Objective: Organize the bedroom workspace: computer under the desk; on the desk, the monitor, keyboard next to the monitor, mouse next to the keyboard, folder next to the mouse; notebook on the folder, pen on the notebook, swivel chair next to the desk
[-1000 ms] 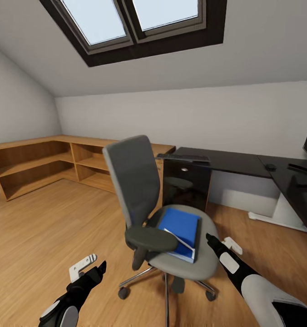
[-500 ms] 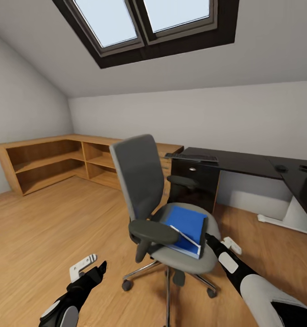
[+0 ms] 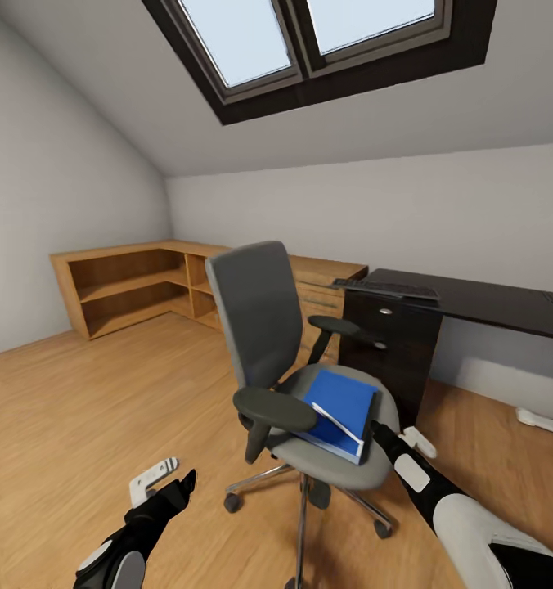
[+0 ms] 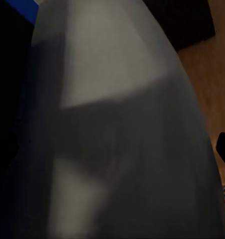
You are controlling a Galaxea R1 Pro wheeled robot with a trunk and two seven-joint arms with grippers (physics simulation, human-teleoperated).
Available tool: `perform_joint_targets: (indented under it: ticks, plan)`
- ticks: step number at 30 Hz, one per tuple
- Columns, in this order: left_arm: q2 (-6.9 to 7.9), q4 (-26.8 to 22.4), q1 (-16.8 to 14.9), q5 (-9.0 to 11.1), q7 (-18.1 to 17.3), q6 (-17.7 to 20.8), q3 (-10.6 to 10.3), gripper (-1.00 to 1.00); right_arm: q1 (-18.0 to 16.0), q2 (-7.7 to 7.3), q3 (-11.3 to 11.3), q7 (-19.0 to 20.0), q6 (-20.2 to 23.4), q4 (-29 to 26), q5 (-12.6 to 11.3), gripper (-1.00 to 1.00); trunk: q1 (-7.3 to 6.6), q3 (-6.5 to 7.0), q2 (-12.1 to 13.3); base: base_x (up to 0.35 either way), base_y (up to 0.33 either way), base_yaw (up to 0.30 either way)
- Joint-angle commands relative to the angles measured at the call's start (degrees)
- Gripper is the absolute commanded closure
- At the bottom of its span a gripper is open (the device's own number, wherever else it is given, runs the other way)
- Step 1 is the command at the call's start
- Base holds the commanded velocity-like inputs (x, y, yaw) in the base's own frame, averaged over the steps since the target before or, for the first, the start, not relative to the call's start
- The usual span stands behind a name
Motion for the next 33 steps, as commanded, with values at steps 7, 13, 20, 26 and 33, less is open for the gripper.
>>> perform_joint_targets:
  ticks: [7,13,20,26,33]
  plan:
    - [-0.03,-0.1,0.0,0.6,0.4,0.2,0.0,-1.0,0.0,0.0,1.0,0.2,-0.1,0.1,-1.1,-1.0,0.03,-0.05,0.0,0.312,0.0,0.274]
    - [-0.03,0.0,0.0,0.6,0.4,0.1,-0.4,-1.0,0.0,0.0,0.9,0.2,-0.1,0.1,-1.1,-1.0,0.03,-0.05,0.0,0.171,0.0,0.149]
    - [-0.03,0.0,0.0,0.6,0.4,0.2,-0.4,-1.0,0.0,0.0,0.9,0.2,-0.1,0.2,-1.1,-1.0,0.03,-0.05,0.0,-0.247,0.0,0.001]
    - [-0.03,0.0,0.0,0.6,0.4,0.2,-0.4,-1.0,0.0,0.0,0.9,0.2,-0.1,0.2,-1.1,-1.0,0.03,-0.05,0.0,-0.045,0.0,0.0]
    - [-0.03,0.0,0.0,0.6,0.4,0.2,-0.4,-1.0,0.0,0.06,0.9,0.2,-0.2,0.5,-1.1,-1.0,0.03,-0.05,0.0,-0.006,0.0,0.0]
